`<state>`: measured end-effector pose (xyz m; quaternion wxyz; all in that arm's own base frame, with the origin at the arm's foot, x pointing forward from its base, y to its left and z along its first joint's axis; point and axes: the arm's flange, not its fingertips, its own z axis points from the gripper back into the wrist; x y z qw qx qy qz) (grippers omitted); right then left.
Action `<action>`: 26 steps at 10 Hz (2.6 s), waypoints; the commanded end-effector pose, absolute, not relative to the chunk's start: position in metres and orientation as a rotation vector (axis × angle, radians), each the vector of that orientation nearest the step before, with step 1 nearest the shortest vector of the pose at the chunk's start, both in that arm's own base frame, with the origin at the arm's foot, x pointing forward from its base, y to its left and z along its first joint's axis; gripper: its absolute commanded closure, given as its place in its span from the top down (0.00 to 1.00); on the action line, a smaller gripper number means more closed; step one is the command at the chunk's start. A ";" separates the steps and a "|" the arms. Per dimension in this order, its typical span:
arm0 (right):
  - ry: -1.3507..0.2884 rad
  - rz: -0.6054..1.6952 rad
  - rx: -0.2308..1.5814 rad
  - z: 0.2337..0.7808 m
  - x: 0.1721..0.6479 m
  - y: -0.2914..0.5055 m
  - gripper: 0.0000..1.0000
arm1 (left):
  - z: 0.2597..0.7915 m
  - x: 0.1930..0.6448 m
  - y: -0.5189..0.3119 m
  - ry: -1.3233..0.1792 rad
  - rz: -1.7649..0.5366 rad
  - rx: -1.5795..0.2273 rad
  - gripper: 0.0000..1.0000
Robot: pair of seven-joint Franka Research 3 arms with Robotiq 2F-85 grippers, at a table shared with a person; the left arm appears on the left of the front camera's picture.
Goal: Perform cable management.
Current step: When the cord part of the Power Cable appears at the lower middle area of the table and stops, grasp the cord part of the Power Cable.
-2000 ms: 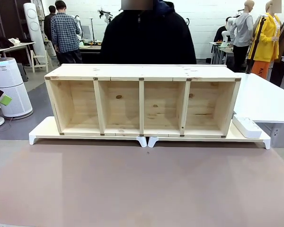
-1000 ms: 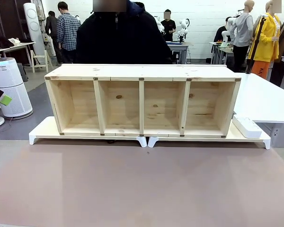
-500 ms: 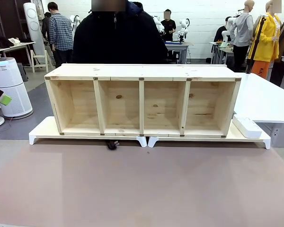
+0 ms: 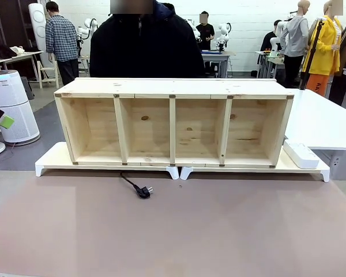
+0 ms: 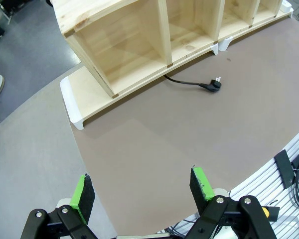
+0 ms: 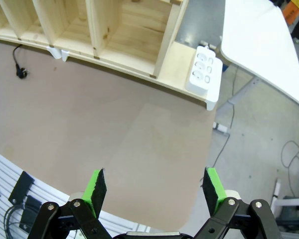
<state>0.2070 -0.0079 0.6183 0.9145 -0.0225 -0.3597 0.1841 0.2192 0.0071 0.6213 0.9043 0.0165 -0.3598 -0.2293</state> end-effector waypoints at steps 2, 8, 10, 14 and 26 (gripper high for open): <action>-0.744 0.375 -0.048 0.618 0.211 -0.008 1.00 | 0.622 0.223 0.007 -0.753 -0.474 0.036 1.00; -0.744 0.375 -0.048 0.618 0.211 -0.008 1.00 | 0.622 0.223 0.007 -0.753 -0.474 0.036 1.00; -0.744 0.375 -0.048 0.618 0.211 -0.008 1.00 | 0.622 0.223 0.007 -0.753 -0.474 0.036 1.00; -0.744 0.375 -0.048 0.618 0.211 -0.008 1.00 | 0.622 0.223 0.007 -0.753 -0.474 0.036 1.00; -0.730 0.691 0.093 0.604 0.244 0.175 1.00 | 0.622 0.223 0.007 -0.753 -0.474 0.036 1.00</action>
